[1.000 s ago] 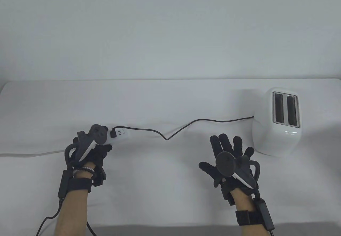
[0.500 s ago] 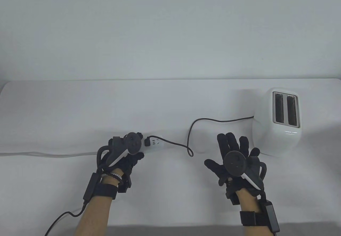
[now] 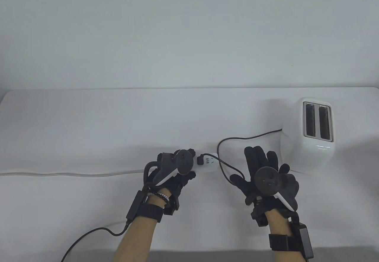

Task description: Unplug the toaster

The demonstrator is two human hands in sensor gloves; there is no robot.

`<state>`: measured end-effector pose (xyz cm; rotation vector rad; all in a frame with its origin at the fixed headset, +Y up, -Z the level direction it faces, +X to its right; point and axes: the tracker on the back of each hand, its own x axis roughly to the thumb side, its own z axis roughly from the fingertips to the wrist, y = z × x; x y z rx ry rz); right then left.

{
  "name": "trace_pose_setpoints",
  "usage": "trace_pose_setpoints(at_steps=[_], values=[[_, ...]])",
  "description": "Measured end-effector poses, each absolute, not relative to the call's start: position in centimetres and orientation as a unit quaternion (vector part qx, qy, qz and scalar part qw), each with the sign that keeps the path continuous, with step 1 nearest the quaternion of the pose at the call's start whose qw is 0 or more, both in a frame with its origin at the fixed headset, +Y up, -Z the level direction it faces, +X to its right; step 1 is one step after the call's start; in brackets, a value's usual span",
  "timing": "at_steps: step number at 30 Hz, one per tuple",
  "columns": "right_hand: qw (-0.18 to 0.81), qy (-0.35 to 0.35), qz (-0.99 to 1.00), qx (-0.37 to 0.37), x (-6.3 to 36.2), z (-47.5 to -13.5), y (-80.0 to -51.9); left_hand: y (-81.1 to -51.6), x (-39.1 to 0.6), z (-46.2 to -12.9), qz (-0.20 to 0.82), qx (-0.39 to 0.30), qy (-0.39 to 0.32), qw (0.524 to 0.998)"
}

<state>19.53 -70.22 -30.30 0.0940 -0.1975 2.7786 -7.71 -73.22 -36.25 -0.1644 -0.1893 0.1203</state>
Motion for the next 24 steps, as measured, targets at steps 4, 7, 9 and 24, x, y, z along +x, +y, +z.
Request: trace_pose_setpoints(at_steps=[4, 7, 9, 24], values=[[0.175, -0.071, 0.981, 0.037, 19.4, -30.1, -70.1, -74.6, -7.3, -36.3, 0.035, -0.090, -0.085, 0.992], [0.174, -0.069, 0.982, 0.040, 19.3, -30.1, -70.2, -75.6, -7.2, -36.2, 0.037, -0.097, -0.075, 0.992], [0.169, -0.066, 0.983, 0.042, 19.2, -30.2, -70.3, -76.2, -7.1, -36.3, 0.023, -0.100, -0.071, 0.992], [0.093, -0.097, 0.988, 0.080, 16.2, -30.5, -69.2, -77.8, -6.7, -36.5, 0.003, -0.125, -0.047, 0.991]])
